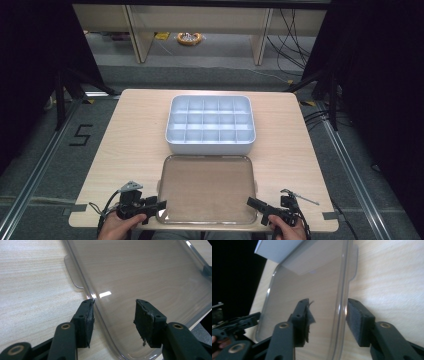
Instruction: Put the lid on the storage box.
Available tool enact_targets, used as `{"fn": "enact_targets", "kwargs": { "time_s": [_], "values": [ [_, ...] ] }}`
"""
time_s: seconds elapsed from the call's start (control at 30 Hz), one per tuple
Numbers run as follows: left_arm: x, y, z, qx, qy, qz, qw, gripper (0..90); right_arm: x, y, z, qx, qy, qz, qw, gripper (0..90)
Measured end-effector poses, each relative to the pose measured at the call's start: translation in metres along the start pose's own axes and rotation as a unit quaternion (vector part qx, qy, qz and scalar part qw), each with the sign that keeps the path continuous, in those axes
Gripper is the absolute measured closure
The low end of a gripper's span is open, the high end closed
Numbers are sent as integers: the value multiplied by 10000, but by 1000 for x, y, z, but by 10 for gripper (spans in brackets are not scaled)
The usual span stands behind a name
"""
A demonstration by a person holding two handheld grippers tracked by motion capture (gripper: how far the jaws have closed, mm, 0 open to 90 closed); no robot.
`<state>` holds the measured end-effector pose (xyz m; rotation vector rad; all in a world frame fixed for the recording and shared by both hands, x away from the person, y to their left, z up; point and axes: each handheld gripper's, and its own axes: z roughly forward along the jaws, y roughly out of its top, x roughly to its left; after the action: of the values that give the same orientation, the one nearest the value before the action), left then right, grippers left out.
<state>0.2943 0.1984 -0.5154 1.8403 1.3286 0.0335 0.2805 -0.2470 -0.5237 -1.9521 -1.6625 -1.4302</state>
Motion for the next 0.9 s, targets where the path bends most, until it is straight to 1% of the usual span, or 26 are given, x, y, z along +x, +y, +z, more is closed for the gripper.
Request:
{"fn": "enact_targets", "kwargs": {
  "time_s": [0.03, 0.07, 0.1, 0.13, 0.17, 0.2, 0.23, 0.27, 0.3, 0.33, 0.37, 0.4, 0.43, 0.47, 0.5, 0.53, 0.57, 0.6, 0.63, 0.67, 0.73, 0.77, 0.8, 0.83, 0.87, 0.9],
  "values": [
    [0, 0, 0, 11, 0, 23, 10000, 491, -2, -1, 1, 23, 45, -161, 9999, 595],
    [0, 0, 0, 26, 2, 39, 10000, 491, -1, -2, 2, 8, 42, -88, 10000, 623],
    [0, 0, -1, 32, -6, 43, 10000, 490, -1, -2, 2, -6, 2, -437, 9990, 624],
    [0, 0, -1, 35, -22, 56, 10000, 484, 0, -2, 3, 6, -65, -613, 9981, 634],
    [0, 0, 0, 31, -44, 75, 10000, 478, 1, -2, 2, 41, -75, -664, 9978, 633],
    [0, 0, 0, 31, -44, 75, 10000, 467, 0, -2, 1, 35, -91, -908, 9958, 631],
    [-1, 0, 0, 32, -56, 114, 9999, 455, 0, -2, 0, -5, -57, -968, 9953, 630],
    [-1, 0, -1, 92, -72, 190, 9998, 439, 2, -2, -2, 22, -20, -1093, 9940, 629],
    [-1, 0, 0, 89, -82, 190, 9997, 439, 2, -2, -2, 22, -20, -1093, 9940, 629],
    [-2, 0, 0, 93, -104, 212, 9997, 419, 5, -2, -4, -11, -40, -1257, 9921, 627],
    [-3, 0, 0, 98, -122, 237, 9996, 383, 11, -3, -9, -158, -8, -1509, 9884, 621],
    [-3, 0, 0, 115, -124, 282, 9995, 383, 11, -3, -9, -158, -8, -1509, 9884, 621],
    [-3, 0, 1, 104, -149, 241, 9995, 365, 18, -4, -15, -215, -25, -1721, 9848, 619],
    [-3, 0, 1, 104, -149, 241, 9995, 355, 19, -4, -16, -248, -6, -1832, 9828, 620],
    [-3, 0, 1, 83, -179, 173, 9997, 340, 18, -3, -18, -245, 19, -1972, 9800, 620],
    [-3, 0, 1, 83, -198, 145, 9997, 329, 22, -5, -19, -218, 78, -1798, 9834, 621],
    [-2, 1, 1, 101, -179, 172, 9996, 329, 22, -5, -19, -218, 78, -1798, 9834, 621],
    [-2, 1, 1, 83, -158, 166, 9997, 326, 22, -5, -19, -261, 68, -1859, 9822, 622],
    [-2, 1, 1, 71, -145, 157, 9997, 325, 22, -5, -20, -280, 131, -1976, 9798, 623],
    [-2, 1, 2, 61, -133, 138, 9998, 322, 23, -5, -21, -306, 145, -2101, 9771, 625],
    [-2, 2, 2, 17, -108, 86, 9999, 319, 24, -6, -22, -292, 138, -2123, 9767, 625],
    [-1, 2, 2, 14, -95, 92, 9999, 318, 25, -7, -22, -299, 153, -2223, 9744, 625],
    [-1, 2, 2, 15, -99, 69, 9999, 315, 27, -7, -24, -302, 159, -2282, 9730, 629],
    [0, 2, 2, 7, -140, 17, 9999, 311, 29, -9, -25, -294, 183, -2211, 9746, 631],
    [1, 3, 1, 23, -182, -31, 9998, 309, 28, -8, -26, -323, 204, -2309, 9722, 632],
    [2, 3, 1, -15, -228, -126, 9997, 309, 29, -9, -26, -353, 217, -2350, 9711, 632]
  ]
}}
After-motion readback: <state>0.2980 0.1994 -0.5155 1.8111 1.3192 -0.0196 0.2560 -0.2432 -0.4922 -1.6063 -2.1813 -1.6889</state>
